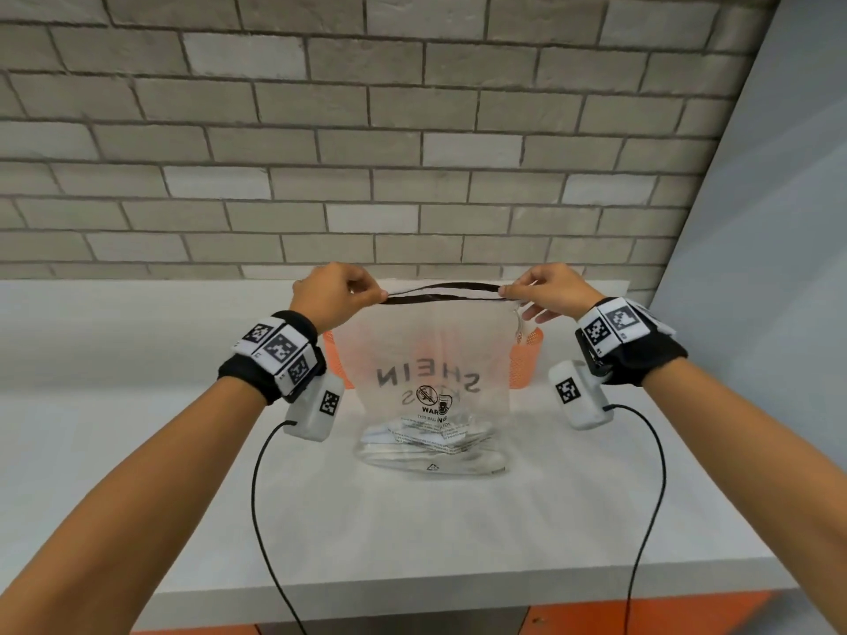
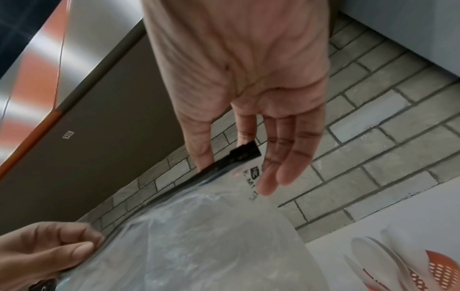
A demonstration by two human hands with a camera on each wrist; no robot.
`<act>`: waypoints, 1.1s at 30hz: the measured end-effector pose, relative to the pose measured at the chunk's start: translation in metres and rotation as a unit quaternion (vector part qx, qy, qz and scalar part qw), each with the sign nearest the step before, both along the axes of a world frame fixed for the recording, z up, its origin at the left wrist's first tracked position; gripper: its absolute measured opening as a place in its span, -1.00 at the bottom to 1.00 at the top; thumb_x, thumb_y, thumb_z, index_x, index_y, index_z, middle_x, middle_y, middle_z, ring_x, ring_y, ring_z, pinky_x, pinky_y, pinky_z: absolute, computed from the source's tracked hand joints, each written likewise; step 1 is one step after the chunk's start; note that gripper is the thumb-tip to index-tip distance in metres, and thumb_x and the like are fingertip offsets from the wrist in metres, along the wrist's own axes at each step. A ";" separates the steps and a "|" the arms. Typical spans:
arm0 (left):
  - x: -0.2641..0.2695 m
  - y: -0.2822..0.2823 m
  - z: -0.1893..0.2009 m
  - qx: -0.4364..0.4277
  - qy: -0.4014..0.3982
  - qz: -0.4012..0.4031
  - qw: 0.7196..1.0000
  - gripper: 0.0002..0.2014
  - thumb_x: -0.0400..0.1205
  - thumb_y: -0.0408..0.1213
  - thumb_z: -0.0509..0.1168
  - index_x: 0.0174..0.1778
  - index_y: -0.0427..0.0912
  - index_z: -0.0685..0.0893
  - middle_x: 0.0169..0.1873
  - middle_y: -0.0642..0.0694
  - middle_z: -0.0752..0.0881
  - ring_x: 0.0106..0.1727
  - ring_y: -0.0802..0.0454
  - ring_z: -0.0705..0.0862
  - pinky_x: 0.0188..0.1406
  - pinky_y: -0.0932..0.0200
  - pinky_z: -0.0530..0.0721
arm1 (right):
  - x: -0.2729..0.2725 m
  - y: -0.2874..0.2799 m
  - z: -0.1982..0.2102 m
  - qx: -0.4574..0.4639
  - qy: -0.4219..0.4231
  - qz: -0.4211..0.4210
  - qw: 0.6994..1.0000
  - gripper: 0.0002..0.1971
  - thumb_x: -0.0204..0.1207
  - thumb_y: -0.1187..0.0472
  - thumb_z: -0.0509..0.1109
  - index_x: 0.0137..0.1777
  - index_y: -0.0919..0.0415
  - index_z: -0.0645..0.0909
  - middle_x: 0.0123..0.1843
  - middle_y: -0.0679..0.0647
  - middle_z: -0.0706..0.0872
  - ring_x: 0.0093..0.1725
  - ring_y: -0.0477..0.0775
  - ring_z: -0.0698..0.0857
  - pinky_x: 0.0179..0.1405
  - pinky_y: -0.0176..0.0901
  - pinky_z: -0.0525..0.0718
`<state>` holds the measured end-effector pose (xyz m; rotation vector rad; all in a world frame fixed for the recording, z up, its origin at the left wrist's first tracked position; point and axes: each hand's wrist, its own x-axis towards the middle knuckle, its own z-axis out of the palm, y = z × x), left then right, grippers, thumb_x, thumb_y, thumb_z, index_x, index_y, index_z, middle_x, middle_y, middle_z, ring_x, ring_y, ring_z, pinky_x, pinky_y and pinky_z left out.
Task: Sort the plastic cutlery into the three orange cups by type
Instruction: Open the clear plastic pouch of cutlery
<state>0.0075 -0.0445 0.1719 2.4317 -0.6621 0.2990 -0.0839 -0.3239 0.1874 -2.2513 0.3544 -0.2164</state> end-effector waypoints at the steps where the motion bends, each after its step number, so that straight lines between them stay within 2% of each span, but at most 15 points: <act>1: -0.001 -0.002 0.001 0.027 -0.009 0.003 1.000 -0.74 0.53 0.10 0.34 -0.10 0.00 0.75 -0.09 0.07 0.73 0.02 0.07 0.58 0.19 -0.04 0.46 | 0.000 0.000 0.001 0.005 0.005 -0.001 1.000 -0.72 0.42 0.06 0.51 -0.02 0.23 0.62 -0.18 0.05 0.68 -0.33 -0.04 0.70 -0.35 -0.27 0.70; 4: -0.004 -0.007 0.003 0.088 -0.028 -0.002 0.996 -0.68 0.53 0.17 0.30 -0.07 0.02 0.75 -0.10 0.10 0.70 0.03 0.10 0.54 0.18 -0.03 0.38 | 0.000 0.005 0.003 0.004 0.022 0.000 1.000 -0.80 0.42 0.15 0.52 -0.04 0.21 0.65 -0.24 0.04 0.66 -0.36 -0.05 0.67 -0.49 -0.40 0.69; 8: -0.010 -0.017 0.002 0.113 -0.037 -0.022 0.993 -0.71 0.58 0.09 0.27 -0.05 -0.02 0.74 -0.10 0.00 0.74 0.03 -0.02 0.62 0.08 0.01 0.48 | 0.002 0.018 0.000 0.018 0.058 0.010 0.998 -0.82 0.47 0.22 0.48 0.04 0.23 0.64 -0.27 0.06 0.64 -0.39 -0.02 0.64 -0.51 -0.36 0.70; 11: -0.012 -0.025 0.004 0.072 -0.014 -0.033 0.997 -0.79 0.64 -0.15 0.25 -0.06 -0.16 0.75 -0.15 -0.18 0.75 -0.07 -0.14 0.66 -0.13 0.08 0.54 | 0.003 0.028 -0.008 0.033 0.089 0.011 0.995 -0.84 0.48 0.26 0.47 0.01 0.29 0.65 -0.24 0.13 0.64 -0.40 0.04 0.64 -0.46 -0.27 0.73; 14: -0.015 -0.034 0.003 0.020 0.016 -0.045 0.999 -0.80 0.64 -0.25 0.21 -0.06 -0.27 0.69 -0.22 -0.23 0.71 -0.14 -0.21 0.66 -0.19 0.02 0.60 | 0.001 0.039 -0.022 0.055 0.134 0.020 0.989 -0.91 0.44 0.38 0.47 -0.20 0.31 0.60 -0.20 0.18 0.64 -0.35 0.11 0.68 -0.42 -0.22 0.75; 17: -0.023 -0.041 -0.008 0.026 0.007 -0.029 0.999 -0.70 0.62 -0.04 0.26 0.02 -0.24 0.60 -0.26 -0.10 0.59 -0.18 -0.14 0.59 -0.22 0.11 0.49 | 0.000 0.044 -0.037 0.177 0.129 0.021 0.976 -0.82 0.45 0.46 0.43 -0.29 0.28 0.51 -0.24 0.18 0.61 -0.29 0.07 0.66 -0.42 -0.23 0.75; 20: -0.026 -0.038 -0.028 0.109 -0.006 0.013 0.994 -0.54 0.49 0.20 0.32 0.08 -0.11 0.57 -0.19 -0.05 0.63 -0.10 -0.12 0.63 -0.11 0.08 0.58 | -0.004 0.039 -0.044 0.307 0.031 -0.002 0.951 -0.87 0.47 0.42 0.41 -0.25 0.25 0.56 -0.30 0.08 0.64 -0.31 -0.06 0.66 -0.25 -0.26 0.73; 22: -0.027 -0.037 -0.044 0.178 0.015 0.048 0.983 -0.53 0.50 0.22 0.29 0.11 -0.08 0.58 -0.13 -0.06 0.66 -0.01 -0.13 0.66 0.03 0.05 0.62 | -0.005 0.033 -0.049 0.385 -0.023 -0.012 0.922 -0.93 0.51 0.39 0.36 -0.18 0.26 0.61 -0.43 0.04 0.73 -0.43 -0.12 0.71 -0.28 -0.29 0.74; 25: -0.028 -0.039 -0.078 0.224 0.093 0.069 0.968 -0.57 0.53 0.16 0.28 0.12 -0.11 0.62 -0.11 -0.06 0.68 -0.03 -0.07 0.66 0.06 0.09 0.62 | -0.006 0.034 -0.060 0.489 -0.070 -0.049 0.868 -0.86 0.53 0.41 0.28 -0.21 0.23 0.60 -0.55 -0.02 0.72 -0.49 -0.14 0.71 -0.34 -0.32 0.69; 27: -0.026 -0.039 -0.097 0.177 0.138 0.084 0.971 -0.62 0.57 0.08 0.26 0.06 -0.17 0.65 -0.16 -0.10 0.68 -0.08 -0.09 0.66 0.03 0.07 0.65 | -0.009 0.038 -0.067 0.555 -0.085 -0.072 0.824 -0.79 0.55 0.45 0.21 -0.27 0.23 0.54 -0.60 -0.03 0.68 -0.56 -0.15 0.67 -0.44 -0.34 0.64; 28: -0.026 -0.039 -0.102 0.132 0.170 0.084 0.973 -0.63 0.60 0.04 0.25 0.01 -0.24 0.64 -0.24 -0.11 0.65 -0.13 -0.10 0.63 -0.09 0.10 0.64 | -0.012 0.040 -0.069 0.585 -0.090 -0.074 0.803 -0.76 0.56 0.47 0.17 -0.29 0.23 0.51 -0.62 -0.02 0.66 -0.60 -0.16 0.65 -0.52 -0.35 0.63; 30: -0.024 -0.040 -0.107 0.008 0.232 0.091 0.968 -0.74 0.65 -0.10 0.23 -0.08 -0.27 0.58 -0.34 -0.10 0.57 -0.16 -0.11 0.56 -0.28 0.17 0.53 | -0.018 0.042 -0.076 0.600 -0.085 -0.056 0.793 -0.77 0.59 0.43 0.16 -0.26 0.20 0.50 -0.53 0.01 0.70 -0.55 -0.13 0.68 -0.51 -0.33 0.63; 31: -0.023 -0.039 -0.108 -0.086 0.274 0.101 0.952 -0.79 0.67 -0.19 0.21 -0.09 -0.29 0.57 -0.32 -0.12 0.59 -0.17 -0.12 0.56 -0.32 0.16 0.53 | -0.022 0.044 -0.079 0.579 -0.069 -0.031 0.812 -0.81 0.60 0.38 0.19 -0.20 0.17 0.53 -0.39 0.03 0.74 -0.42 -0.09 0.72 -0.39 -0.28 0.65; 32: -0.023 -0.037 -0.106 -0.197 0.328 0.107 0.917 -0.83 0.68 -0.29 0.20 -0.12 -0.32 0.59 -0.27 -0.18 0.63 -0.20 -0.13 0.59 -0.36 0.15 0.59 | -0.024 0.043 -0.084 0.519 -0.042 -0.003 0.854 -0.87 0.60 0.31 0.23 -0.13 0.15 0.58 -0.23 0.06 0.75 -0.27 -0.04 0.73 -0.27 -0.19 0.65; 33: -0.023 -0.035 -0.102 -0.307 0.389 0.106 0.862 -0.84 0.68 -0.38 0.17 -0.18 -0.32 0.58 -0.27 -0.21 0.69 -0.26 -0.12 0.62 -0.42 0.15 0.65 | -0.028 0.042 -0.088 0.424 -0.004 0.027 0.905 -0.92 0.58 0.22 0.29 -0.07 0.16 0.62 -0.12 0.09 0.73 -0.17 0.02 0.69 -0.19 -0.13 0.62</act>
